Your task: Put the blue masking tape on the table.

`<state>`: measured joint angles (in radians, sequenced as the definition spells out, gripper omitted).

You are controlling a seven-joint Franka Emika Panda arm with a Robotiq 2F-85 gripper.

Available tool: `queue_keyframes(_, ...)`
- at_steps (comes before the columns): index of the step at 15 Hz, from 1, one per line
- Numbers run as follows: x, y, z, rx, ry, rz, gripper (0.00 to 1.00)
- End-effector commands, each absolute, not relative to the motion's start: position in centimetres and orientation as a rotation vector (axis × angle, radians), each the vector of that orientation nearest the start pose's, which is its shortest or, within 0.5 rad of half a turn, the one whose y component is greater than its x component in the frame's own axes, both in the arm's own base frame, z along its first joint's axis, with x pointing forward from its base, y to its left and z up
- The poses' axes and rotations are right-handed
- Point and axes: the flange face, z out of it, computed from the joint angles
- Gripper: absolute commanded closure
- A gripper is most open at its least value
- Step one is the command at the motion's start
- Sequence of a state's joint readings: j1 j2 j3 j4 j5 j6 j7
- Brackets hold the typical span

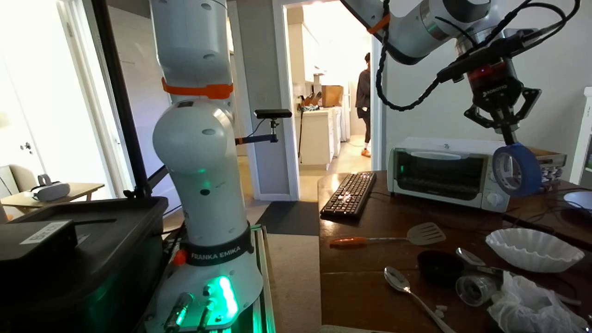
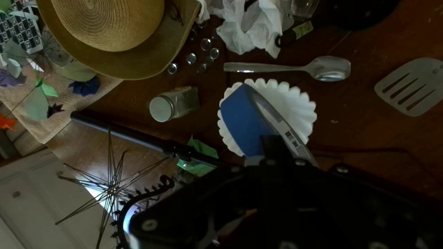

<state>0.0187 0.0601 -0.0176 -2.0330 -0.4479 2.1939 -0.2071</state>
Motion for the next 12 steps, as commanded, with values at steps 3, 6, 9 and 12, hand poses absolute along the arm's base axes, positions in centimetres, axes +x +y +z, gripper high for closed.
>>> queue_keyframes(3,56.1,-1.9,39.8,-3.376,-0.855,0.185,1.00)
queue_keyframes(6,55.9,-2.2,38.1,-3.360,-0.854,0.318,1.00)
queue_keyframes(9,56.1,-2.4,37.0,-3.359,-0.830,0.386,1.00)
queue_keyframes(12,56.3,-2.6,36.1,-3.357,-0.822,0.450,1.00)
